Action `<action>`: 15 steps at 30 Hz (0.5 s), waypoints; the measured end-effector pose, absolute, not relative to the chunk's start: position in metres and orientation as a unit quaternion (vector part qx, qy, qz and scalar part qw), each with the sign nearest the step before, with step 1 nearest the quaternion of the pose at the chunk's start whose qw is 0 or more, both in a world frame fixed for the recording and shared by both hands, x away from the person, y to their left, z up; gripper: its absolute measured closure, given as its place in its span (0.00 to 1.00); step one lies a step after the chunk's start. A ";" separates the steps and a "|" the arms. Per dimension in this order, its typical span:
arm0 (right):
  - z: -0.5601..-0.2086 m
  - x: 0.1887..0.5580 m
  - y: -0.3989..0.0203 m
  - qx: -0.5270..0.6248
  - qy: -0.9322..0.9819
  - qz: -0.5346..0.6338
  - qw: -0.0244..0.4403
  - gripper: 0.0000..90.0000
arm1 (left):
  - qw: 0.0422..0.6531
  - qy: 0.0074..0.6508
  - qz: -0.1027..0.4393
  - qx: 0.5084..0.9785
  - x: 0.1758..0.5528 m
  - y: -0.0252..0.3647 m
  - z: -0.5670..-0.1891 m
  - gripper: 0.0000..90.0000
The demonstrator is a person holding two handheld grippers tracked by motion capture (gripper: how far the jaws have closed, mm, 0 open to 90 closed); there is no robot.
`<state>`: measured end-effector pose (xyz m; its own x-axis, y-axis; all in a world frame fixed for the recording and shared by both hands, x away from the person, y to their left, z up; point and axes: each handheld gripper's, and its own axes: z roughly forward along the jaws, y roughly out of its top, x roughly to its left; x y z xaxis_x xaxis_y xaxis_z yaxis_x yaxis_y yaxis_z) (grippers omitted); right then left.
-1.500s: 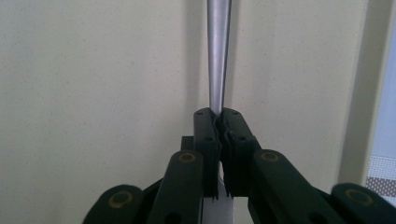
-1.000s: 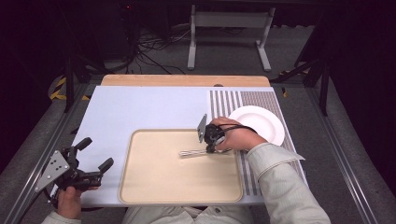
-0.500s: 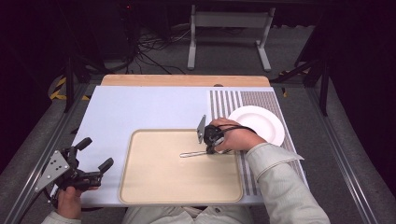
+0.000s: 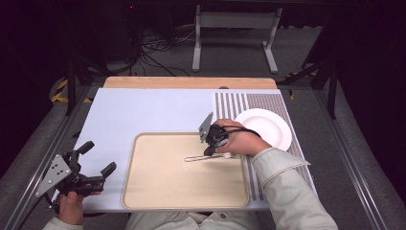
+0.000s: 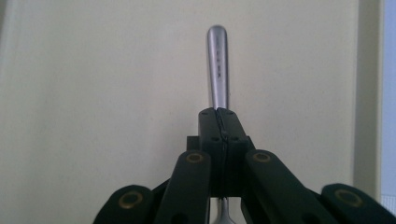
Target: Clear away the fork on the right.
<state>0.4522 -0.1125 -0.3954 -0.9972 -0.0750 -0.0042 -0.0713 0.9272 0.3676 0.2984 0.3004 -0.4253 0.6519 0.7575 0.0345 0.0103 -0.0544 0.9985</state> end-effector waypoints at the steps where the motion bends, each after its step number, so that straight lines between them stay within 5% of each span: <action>1: -0.395 0.452 -0.111 0.034 -0.981 -0.191 0.004 1.00 | 0.623 0.290 0.300 0.661 0.298 0.300 -0.425 0.00; 15: -0.407 0.461 -0.095 0.008 -0.980 -0.197 -0.007 1.00 | 0.624 0.290 0.299 0.662 0.298 0.301 -0.425 0.00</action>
